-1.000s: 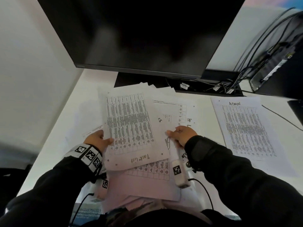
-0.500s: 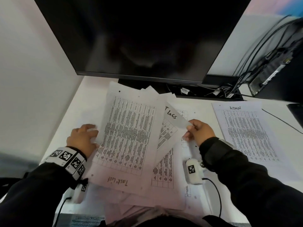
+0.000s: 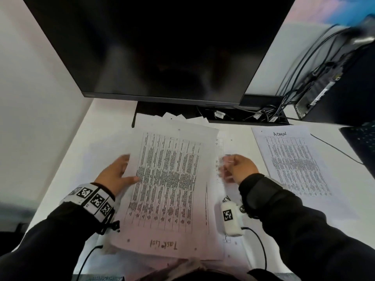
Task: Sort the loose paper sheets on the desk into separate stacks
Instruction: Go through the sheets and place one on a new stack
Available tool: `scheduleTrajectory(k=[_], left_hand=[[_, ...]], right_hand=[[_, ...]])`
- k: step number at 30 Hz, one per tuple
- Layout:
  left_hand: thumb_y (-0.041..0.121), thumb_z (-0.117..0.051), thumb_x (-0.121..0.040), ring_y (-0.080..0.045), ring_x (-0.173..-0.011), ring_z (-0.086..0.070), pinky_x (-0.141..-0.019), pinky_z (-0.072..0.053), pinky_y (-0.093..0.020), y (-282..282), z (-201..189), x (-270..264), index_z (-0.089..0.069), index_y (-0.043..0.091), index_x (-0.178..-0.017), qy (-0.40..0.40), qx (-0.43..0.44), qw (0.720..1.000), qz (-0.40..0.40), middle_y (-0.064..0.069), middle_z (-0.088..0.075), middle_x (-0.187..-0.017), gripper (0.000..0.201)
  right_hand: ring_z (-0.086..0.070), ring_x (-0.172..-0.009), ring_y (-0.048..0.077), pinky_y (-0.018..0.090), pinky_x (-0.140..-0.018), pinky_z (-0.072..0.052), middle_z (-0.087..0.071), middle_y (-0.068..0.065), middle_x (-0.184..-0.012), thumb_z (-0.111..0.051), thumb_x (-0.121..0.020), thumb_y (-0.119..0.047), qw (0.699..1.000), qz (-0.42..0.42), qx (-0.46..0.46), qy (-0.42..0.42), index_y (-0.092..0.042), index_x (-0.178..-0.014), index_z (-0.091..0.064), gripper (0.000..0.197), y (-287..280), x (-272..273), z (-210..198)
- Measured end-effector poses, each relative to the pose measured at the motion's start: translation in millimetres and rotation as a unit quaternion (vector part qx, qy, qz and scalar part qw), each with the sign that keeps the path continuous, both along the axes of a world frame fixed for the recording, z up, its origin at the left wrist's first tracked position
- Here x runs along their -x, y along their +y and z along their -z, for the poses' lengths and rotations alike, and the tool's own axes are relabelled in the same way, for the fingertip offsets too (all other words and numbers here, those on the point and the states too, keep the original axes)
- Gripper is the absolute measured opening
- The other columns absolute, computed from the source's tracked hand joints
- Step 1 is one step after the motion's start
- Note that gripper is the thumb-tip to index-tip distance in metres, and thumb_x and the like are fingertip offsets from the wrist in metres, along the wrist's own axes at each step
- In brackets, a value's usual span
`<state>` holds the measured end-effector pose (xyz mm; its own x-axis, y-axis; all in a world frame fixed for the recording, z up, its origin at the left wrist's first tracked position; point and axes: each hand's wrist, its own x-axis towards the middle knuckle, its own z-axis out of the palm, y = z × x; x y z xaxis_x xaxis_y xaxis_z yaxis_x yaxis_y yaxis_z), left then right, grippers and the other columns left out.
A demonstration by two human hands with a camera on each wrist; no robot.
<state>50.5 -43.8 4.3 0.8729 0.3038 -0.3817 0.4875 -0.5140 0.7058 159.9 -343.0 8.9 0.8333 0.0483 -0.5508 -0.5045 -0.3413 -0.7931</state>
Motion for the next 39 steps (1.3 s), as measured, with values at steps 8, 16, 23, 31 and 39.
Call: scheduleTrajectory(k=[8,16,23,31,39], left_hand=[[0.015,-0.06,-0.087,-0.018,-0.101,-0.055,-0.097,-0.039,-0.037,-22,-1,24,-0.061,0.031,-0.105,0.043,-0.03,0.997,0.05,-0.001,-0.064,-0.107,0.024],[0.021,-0.058,-0.09,-0.018,-0.1,-0.056,-0.091,-0.043,-0.035,-23,6,33,-0.057,0.032,-0.094,0.013,0.029,0.998,-0.059,0.011,-0.062,-0.097,0.012],[0.023,-0.049,-0.095,-0.022,-0.097,-0.052,-0.086,-0.041,-0.037,-30,4,20,-0.051,0.011,-0.125,0.034,0.078,0.983,-0.16,-0.004,-0.059,-0.105,0.033],[0.023,-0.063,-0.085,-0.021,-0.098,-0.057,-0.097,-0.04,-0.041,-48,4,13,-0.052,0.018,-0.128,0.053,0.143,0.982,-0.116,-0.003,-0.064,-0.114,0.044],[0.018,-0.067,-0.082,-0.025,-0.111,-0.056,-0.101,-0.036,-0.043,-48,4,22,-0.054,0.013,-0.125,0.049,0.028,0.996,-0.073,-0.004,-0.065,-0.115,0.046]], right_hand=[[-0.049,-0.041,0.02,0.028,-0.048,-0.044,-0.056,0.009,-0.056,-0.067,-0.082,-0.003,0.985,-0.132,0.078,0.082,-0.014,-0.082,-0.057,0.015,2,27,26],[-0.05,-0.055,0.024,0.035,-0.056,-0.048,-0.051,0.017,-0.069,-0.066,-0.082,-0.001,0.993,-0.074,0.046,0.082,-0.007,-0.079,-0.051,0.016,-14,20,33],[-0.047,-0.048,0.02,0.03,-0.051,-0.05,-0.048,0.007,-0.06,-0.062,-0.086,-0.001,0.995,-0.057,0.032,0.079,-0.005,-0.076,-0.055,0.013,-13,22,26],[-0.053,-0.054,0.015,0.018,-0.044,-0.046,-0.061,0.007,-0.072,-0.029,-0.088,0.011,0.965,-0.229,0.102,0.08,-0.006,-0.102,-0.061,0.038,7,31,23],[-0.054,-0.114,0.027,0.03,-0.097,-0.042,-0.055,0.011,-0.128,-0.063,-0.085,-0.022,0.97,-0.035,0.239,-0.004,-0.013,-0.133,-0.045,0.052,-41,-14,23]])
